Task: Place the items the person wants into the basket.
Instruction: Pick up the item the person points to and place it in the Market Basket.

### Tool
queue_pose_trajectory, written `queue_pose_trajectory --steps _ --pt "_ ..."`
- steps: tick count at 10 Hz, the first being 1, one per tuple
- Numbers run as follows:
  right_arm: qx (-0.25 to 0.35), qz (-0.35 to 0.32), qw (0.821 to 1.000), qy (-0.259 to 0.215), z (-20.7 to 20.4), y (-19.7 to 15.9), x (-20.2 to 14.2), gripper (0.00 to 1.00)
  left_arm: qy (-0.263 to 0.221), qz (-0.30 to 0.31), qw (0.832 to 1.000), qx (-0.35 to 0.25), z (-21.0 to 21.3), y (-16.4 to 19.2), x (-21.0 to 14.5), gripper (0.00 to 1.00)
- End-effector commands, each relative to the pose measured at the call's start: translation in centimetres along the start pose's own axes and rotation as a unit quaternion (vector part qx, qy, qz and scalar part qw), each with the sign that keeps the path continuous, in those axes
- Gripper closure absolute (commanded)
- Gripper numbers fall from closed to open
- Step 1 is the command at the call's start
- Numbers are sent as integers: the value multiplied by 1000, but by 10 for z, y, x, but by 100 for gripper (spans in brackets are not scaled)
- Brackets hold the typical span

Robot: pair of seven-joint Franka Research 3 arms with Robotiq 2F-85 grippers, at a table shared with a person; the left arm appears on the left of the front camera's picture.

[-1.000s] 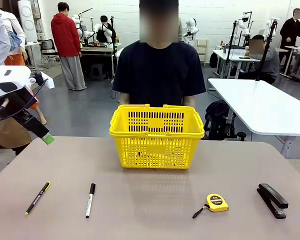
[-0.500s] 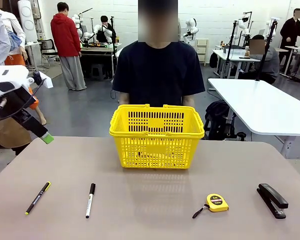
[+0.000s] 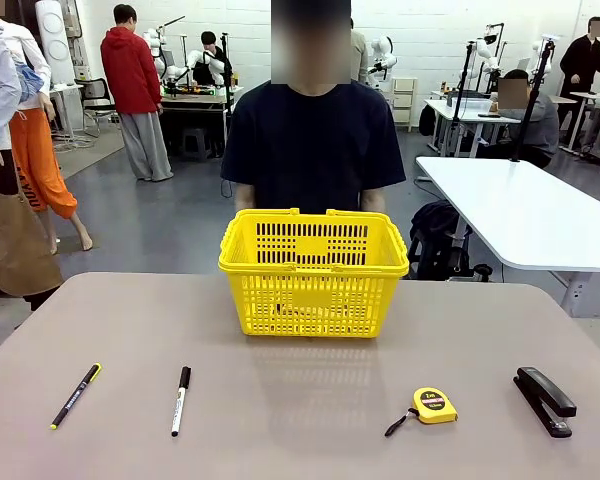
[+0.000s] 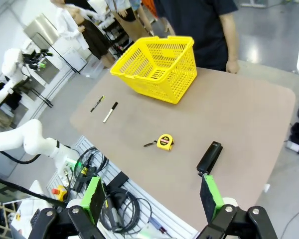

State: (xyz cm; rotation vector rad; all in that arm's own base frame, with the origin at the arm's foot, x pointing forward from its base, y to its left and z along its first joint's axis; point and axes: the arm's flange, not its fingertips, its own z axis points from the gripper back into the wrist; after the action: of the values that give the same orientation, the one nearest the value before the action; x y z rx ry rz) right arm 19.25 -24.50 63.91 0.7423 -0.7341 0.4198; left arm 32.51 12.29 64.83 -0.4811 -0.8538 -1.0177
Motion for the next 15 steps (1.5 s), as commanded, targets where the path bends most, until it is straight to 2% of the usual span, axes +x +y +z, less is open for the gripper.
queue_pose_trajectory --steps 1,3,5,7,8,15 --pt "7 7 1000 -8 1 1 1 0 -5 -18 999 -27 18 44 -16 0" --pt "7 7 1000 -8 1 1 1 0 -27 -17 999 -4 45 63 -40 0" --pt "7 7 1000 -8 1 1 1 0 2 -30 1000 7 46 60 -56 0" --pt "7 7 1000 -8 1 1 1 0 8 -9 1000 -13 48 53 -57 0" --pt "7 7 1000 -8 1 1 1 0 3 -20 1000 7 47 65 -65 0" --pt "7 7 1000 -8 1 1 1 0 3 -20 1000 7 47 65 -65 0"
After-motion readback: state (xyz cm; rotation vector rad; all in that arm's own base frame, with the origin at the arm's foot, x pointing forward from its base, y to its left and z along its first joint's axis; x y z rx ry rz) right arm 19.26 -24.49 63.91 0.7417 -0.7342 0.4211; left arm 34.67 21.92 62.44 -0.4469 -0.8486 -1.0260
